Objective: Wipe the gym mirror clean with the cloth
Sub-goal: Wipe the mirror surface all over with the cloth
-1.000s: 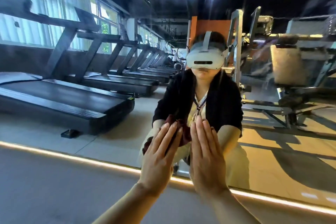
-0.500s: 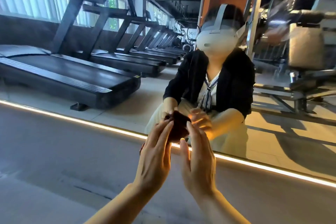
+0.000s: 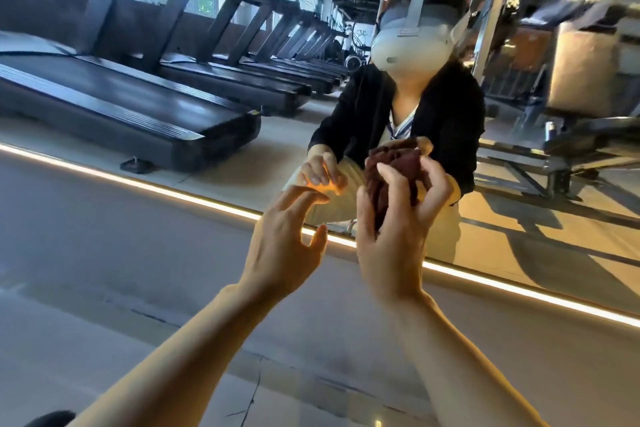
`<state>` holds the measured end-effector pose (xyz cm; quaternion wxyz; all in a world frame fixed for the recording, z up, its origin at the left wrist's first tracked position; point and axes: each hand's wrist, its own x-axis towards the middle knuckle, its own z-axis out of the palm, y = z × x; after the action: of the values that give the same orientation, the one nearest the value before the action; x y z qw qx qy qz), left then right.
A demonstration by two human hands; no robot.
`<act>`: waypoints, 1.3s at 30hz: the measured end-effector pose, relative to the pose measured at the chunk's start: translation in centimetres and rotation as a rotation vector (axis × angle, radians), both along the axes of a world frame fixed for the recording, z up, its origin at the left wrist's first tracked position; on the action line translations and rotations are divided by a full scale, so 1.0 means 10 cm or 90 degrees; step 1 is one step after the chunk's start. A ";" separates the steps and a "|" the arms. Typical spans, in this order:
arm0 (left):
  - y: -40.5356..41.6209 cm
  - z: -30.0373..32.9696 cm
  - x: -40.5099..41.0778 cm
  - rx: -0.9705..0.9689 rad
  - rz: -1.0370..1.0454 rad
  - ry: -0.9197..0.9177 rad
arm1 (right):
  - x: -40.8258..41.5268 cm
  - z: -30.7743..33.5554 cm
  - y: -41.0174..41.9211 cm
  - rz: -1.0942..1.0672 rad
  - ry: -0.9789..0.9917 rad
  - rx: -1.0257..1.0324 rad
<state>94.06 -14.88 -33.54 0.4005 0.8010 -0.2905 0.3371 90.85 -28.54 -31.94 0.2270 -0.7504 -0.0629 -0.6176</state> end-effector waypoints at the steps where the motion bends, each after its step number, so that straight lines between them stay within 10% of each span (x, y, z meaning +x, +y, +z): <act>1: -0.03 -0.05 0.02 0.022 0.024 -0.018 | 0.03 -0.04 0.01 -0.012 0.019 -0.032; 9: -0.02 -0.27 0.18 0.036 0.088 -0.112 | 0.07 -0.71 -0.19 -0.062 0.154 -0.334; 15: -0.04 -0.29 0.35 0.076 0.043 -0.196 | 0.14 -0.20 -0.26 -0.131 0.006 -0.208; 21: -0.08 -0.15 0.37 0.091 0.002 -0.221 | 0.09 -0.58 -0.19 -0.110 0.145 -0.358; 27: 0.07 0.13 0.35 0.078 0.018 -0.212 | 0.26 0.59 0.01 -0.147 -0.039 -0.144; 36: 0.17 0.69 0.34 0.130 -0.001 -0.272 | -0.02 -0.07 -0.18 -0.163 0.190 -0.417; 39: 0.17 0.89 0.41 0.145 -0.018 -0.307 | 0.17 0.76 -0.06 -0.163 0.041 -0.300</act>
<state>98.16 -13.14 -24.62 0.2315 0.7336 -0.4245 0.4776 92.53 -29.13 -24.38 -0.0319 -0.8038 -0.1019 -0.5853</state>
